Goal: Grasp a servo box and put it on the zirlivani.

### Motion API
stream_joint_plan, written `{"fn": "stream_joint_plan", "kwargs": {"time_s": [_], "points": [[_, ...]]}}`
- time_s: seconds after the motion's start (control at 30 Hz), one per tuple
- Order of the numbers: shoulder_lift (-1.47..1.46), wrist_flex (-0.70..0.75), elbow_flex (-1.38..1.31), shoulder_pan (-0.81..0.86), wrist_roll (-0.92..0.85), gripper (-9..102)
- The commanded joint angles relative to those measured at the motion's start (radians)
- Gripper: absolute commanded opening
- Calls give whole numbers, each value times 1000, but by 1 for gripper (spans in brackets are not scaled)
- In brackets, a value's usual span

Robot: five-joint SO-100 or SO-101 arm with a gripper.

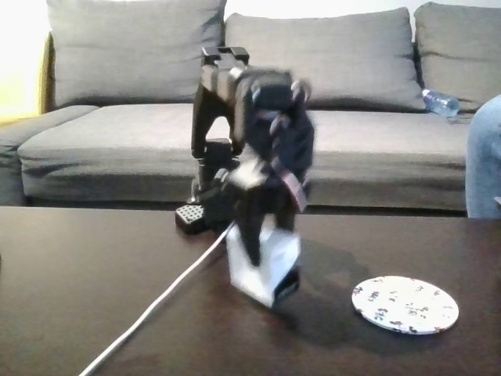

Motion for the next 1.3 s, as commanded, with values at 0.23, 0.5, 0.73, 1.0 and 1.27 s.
{"fn": "stream_joint_plan", "kwargs": {"time_s": [0.23,0.5,0.73,1.0,1.27], "points": [[98,124,-210,-150,356,10],[107,123,-265,-258,736,10],[89,72,-285,-364,1034,9],[87,-26,-219,-408,1290,9],[87,-100,-133,-456,1476,9]]}}
